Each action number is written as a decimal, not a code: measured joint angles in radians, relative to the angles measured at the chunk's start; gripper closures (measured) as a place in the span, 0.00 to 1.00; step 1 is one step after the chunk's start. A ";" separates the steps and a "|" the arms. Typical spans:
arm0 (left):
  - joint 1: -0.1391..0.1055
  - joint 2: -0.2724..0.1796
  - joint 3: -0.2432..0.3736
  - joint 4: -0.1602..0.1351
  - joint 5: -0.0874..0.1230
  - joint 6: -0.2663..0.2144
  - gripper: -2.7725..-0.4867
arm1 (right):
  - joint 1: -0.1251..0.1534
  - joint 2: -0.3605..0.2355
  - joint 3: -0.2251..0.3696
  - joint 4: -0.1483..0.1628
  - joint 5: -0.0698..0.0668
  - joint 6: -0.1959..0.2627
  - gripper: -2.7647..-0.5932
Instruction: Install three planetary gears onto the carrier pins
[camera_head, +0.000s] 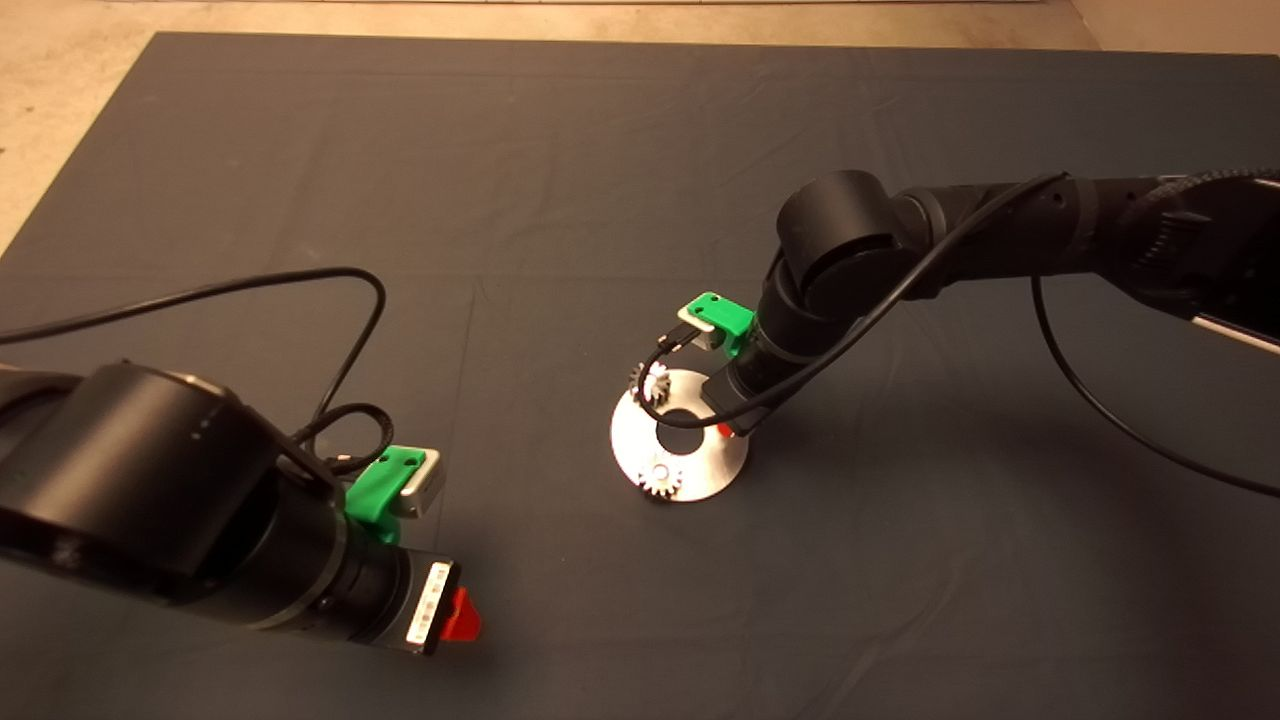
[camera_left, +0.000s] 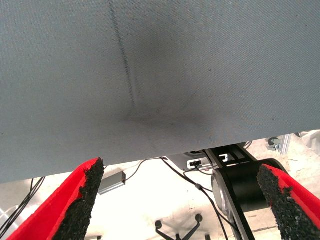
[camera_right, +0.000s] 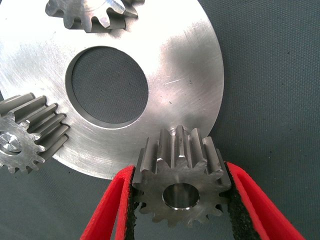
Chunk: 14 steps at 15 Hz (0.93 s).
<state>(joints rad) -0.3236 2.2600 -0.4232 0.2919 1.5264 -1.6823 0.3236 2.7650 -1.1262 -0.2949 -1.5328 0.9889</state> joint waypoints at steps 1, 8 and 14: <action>0.000 0.000 0.000 0.000 0.000 0.000 0.26 | 0.000 0.000 0.000 0.000 0.000 0.000 0.81; 0.000 0.000 0.000 0.000 0.000 0.000 0.26 | -0.011 0.000 0.000 0.000 0.000 0.000 0.81; 0.000 -0.010 0.003 0.000 0.000 0.000 0.26 | -0.011 -0.009 0.000 0.000 0.007 0.000 0.81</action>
<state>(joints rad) -0.3236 2.2501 -0.4198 0.2919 1.5264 -1.6823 0.3126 2.7562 -1.1262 -0.2953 -1.5253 0.9889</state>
